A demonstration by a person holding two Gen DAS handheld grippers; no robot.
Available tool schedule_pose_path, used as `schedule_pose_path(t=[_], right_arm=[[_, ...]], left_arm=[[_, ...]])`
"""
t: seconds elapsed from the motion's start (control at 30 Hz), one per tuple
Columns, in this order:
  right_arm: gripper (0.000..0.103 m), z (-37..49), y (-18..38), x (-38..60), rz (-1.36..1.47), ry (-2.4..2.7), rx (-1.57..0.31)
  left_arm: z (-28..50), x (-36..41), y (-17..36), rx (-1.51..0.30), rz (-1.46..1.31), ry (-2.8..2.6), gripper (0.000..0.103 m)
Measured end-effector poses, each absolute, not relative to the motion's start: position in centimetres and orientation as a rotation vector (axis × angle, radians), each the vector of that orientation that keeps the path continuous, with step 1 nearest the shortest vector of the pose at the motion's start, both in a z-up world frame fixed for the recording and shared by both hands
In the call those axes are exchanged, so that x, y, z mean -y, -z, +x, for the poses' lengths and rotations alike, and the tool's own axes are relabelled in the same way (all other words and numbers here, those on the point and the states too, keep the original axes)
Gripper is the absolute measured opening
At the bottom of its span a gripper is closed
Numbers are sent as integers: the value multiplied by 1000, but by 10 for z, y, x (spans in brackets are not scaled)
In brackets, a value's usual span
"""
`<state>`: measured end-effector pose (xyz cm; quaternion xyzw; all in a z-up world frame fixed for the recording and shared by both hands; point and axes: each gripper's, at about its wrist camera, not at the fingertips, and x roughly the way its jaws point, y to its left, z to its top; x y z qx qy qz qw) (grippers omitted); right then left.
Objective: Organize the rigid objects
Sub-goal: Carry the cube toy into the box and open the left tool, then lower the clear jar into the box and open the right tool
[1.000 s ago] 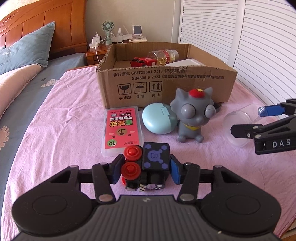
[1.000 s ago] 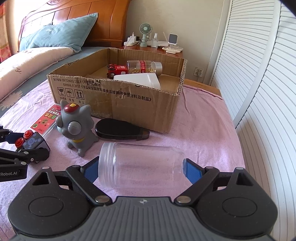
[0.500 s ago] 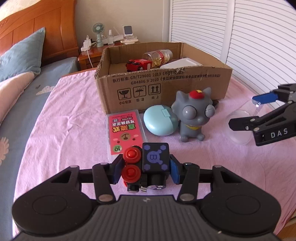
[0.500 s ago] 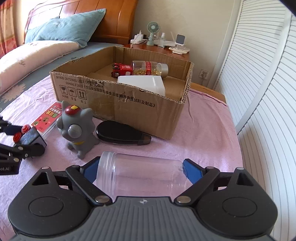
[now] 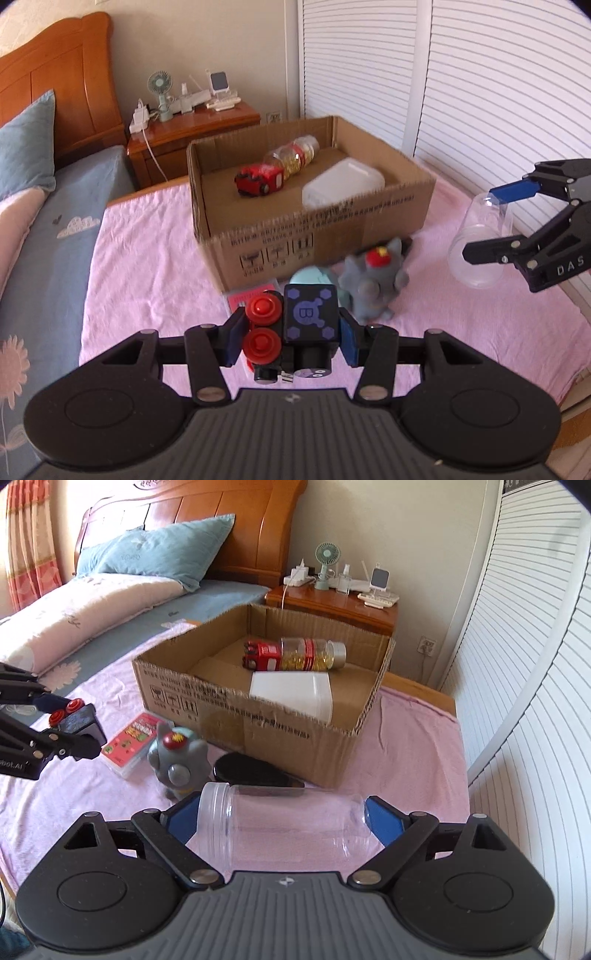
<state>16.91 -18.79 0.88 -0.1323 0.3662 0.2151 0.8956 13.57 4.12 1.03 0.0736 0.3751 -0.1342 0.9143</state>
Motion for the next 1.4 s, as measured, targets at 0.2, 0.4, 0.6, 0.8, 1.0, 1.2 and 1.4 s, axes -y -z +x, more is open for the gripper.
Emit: schedule_pose_path(t=[0.2, 0.4, 0.6, 0.8, 1.0, 1.2, 1.4], right_arm=[[95, 183, -29, 184, -275, -459, -703], [95, 206, -39, 183, -254, -456, -678], [95, 227, -35, 181, -241, -449, -699], [95, 241, -28, 175, -251, -444, -717], [95, 252, -30, 171, -250, -444, -720], [95, 268, -35, 166, -247, -448, -723], [95, 303, -41, 153, -241, -450, -739]], left_arm=[[179, -37, -31, -727, 155, 291, 49], [239, -32, -34, -726, 141, 278, 49], [286, -31, -15, -772, 135, 249, 49], [311, -37, 1, -809, 98, 218, 50], [304, -39, -4, -773, 112, 197, 91], [274, -45, -22, -770, 129, 219, 98], [232, -50, -43, -748, 149, 250, 98]])
